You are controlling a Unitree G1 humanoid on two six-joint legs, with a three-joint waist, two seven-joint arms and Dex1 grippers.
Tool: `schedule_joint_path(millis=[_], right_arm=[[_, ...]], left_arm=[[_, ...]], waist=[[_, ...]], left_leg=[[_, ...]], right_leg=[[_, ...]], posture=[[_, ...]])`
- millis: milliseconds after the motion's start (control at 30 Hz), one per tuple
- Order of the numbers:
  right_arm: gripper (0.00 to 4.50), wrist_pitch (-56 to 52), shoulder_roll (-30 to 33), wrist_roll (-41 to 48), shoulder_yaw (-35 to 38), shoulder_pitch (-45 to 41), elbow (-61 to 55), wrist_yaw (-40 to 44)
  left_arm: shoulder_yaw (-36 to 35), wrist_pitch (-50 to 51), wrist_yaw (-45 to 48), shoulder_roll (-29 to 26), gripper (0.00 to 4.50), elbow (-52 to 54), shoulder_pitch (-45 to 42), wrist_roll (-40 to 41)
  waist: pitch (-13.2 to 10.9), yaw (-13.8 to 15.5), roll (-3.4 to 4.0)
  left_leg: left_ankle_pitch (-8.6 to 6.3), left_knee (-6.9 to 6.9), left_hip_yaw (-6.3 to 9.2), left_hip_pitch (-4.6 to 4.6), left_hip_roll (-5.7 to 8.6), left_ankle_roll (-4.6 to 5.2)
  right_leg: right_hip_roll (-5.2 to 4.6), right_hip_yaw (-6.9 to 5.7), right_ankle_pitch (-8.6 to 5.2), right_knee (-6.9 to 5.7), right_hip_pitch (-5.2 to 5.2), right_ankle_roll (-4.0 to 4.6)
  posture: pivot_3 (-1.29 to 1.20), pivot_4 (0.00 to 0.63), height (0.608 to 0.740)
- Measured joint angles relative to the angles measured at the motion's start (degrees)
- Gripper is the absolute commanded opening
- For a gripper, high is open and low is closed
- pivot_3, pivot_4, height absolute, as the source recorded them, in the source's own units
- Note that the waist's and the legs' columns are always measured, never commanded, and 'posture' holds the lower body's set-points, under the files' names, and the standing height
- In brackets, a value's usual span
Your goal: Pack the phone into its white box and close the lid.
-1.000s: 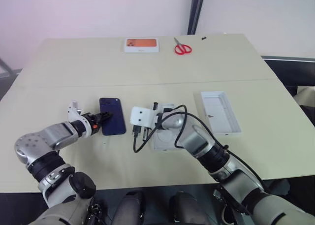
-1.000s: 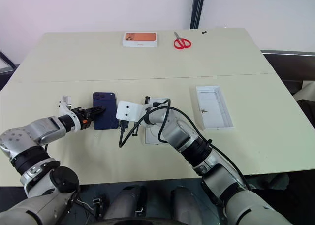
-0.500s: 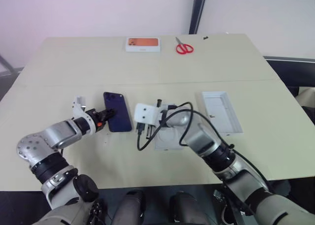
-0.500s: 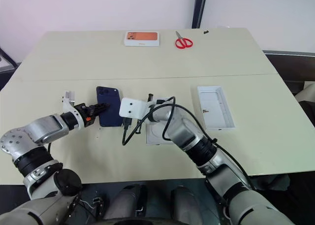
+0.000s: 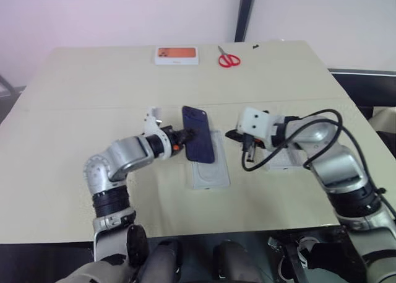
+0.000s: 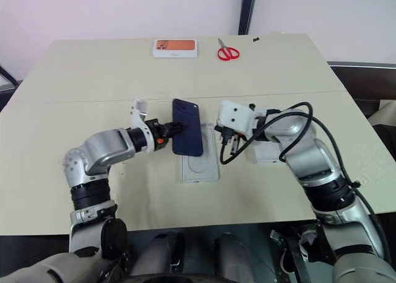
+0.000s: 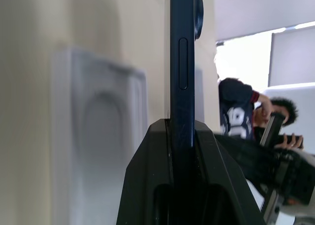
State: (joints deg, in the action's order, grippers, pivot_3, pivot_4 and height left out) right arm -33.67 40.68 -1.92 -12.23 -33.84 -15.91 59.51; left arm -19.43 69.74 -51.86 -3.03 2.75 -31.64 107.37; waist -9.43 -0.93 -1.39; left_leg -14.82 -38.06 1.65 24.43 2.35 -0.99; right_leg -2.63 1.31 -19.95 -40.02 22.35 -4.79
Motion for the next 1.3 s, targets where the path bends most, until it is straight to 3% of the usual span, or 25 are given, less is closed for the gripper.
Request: schedule_joint_path(millis=[167, 333, 500, 633, 667, 833, 1033, 1167, 1267, 1300], right_arm=[[0.0, 0.81, 2.18, 1.07, 0.43, 1.7, 0.3, -0.03], [0.0, 0.93, 2.8, 1.78, 0.43, 2.19, 0.25, -0.12], [0.0, 1.25, 2.79, 2.23, 0.39, 2.19, 0.25, -0.44], [0.0, 1.57, 2.76, 2.27, 0.24, 2.18, 0.26, -0.67], [0.0, 1.58, 2.73, 2.28, 0.17, 2.18, 0.27, -0.7], [0.0, 1.58, 2.44, 2.33, -0.4, 2.13, 0.27, -0.84], [0.0, 1.59, 2.0, 2.85, -0.61, 2.05, 0.27, -1.18], [0.0, 1.78, 2.08, 2.84, -0.76, 2.1, 0.29, -1.27], [0.0, 2.11, 2.18, 2.79, -1.01, 2.35, 0.54, -1.21], [0.0, 2.42, 2.24, 2.69, -1.17, 2.35, 0.71, -1.19]], left_arm=[[8.86, -6.95, -3.46, -3.12, 0.02, 4.85, 3.64, 3.52], [13.33, -11.29, -3.58, -6.56, 0.02, 7.45, 5.07, 4.02], [15.64, -13.55, -1.52, -8.26, 2.2, 8.83, 6.35, 4.23], [16.57, -14.15, 0.99, -9.83, 4.34, 9.27, 6.58, 4.45], [16.73, -14.01, 1.76, -10.47, 4.43, 9.44, 6.64, 4.53], [17.81, -11.62, 6.3, -15.86, 4.43, 9.5, 6.88, 4.57], [18.08, -7.28, 15.46, -30.7, 4.43, 9.5, 6.59, 4.22], [15.24, -6.38, 29.26, -41.86, 4.43, 9.4, 4.26, -6.99], [13.82, -8.99, 43.64, -47.97, 3.61, 9.67, 2.67, -20.79], [14.66, -9.64, 48.56, -49.46, 3.15, 9.75, 2.27, -25.2]], waist=[[0.0, 0.39, 0.0], [0.0, 0.5, 0.0], [0.0, 0.5, 0.0], [0.0, 0.53, 0.0], [0.0, 0.5, 0.0], [0.0, 0.39, 0.0], [-0.01, 0.28, 0.02], [-0.04, 0.37, 0.06], [-0.04, 0.38, 0.1], [-0.05, 0.39, 0.12]], left_leg=[[0.0, -0.06, 0.0, 0.01, 0.01, 0.01], [0.01, -0.1, 0.0, 0.01, 0.01, 0.01], [0.01, -0.1, 0.0, 0.01, 0.01, 0.01], [0.01, -0.11, 0.01, 0.01, 0.01, 0.02], [0.01, -0.1, 0.01, 0.0, 0.01, 0.02], [0.01, -0.1, 0.01, 0.0, 0.01, 0.02], [0.01, -0.06, 0.03, 0.0, 0.0, 0.02], [0.01, -0.04, 0.03, 0.0, 0.01, 0.02], [0.01, 0.02, 0.01, 0.0, 0.03, 0.02], [0.01, 0.04, 0.01, 0.0, 0.03, 0.02]], right_leg=[[0.0, -0.01, 0.0, 0.04, -0.06, 0.0], [0.0, -0.02, 0.0, 0.05, -0.09, 0.01], [0.0, -0.03, -0.01, 0.08, -0.11, 0.01], [0.0, -0.03, -0.01, 0.1, -0.13, 0.01], [0.01, -0.03, -0.01, 0.1, -0.13, 0.01], [0.02, -0.03, -0.01, 0.1, -0.13, 0.01], [0.03, -0.04, -0.02, 0.1, -0.11, 0.02], [0.04, -0.07, -0.02, 0.14, -0.12, 0.04], [0.04, -0.07, -0.03, 0.26, -0.16, 0.04], [0.04, -0.06, -0.02, 0.3, -0.2, 0.04]], posture=[[0.0, 0.15, 0.74], [0.0, 0.15, 0.74], [0.0, 0.15, 0.74], [0.0, 0.15, 0.74], [0.0, 0.15, 0.74], [0.0, 0.15, 0.74], [0.0, 0.15, 0.74], [0.0, 0.15, 0.74], [0.0, 0.15, 0.74], [0.0, 0.15, 0.74]])
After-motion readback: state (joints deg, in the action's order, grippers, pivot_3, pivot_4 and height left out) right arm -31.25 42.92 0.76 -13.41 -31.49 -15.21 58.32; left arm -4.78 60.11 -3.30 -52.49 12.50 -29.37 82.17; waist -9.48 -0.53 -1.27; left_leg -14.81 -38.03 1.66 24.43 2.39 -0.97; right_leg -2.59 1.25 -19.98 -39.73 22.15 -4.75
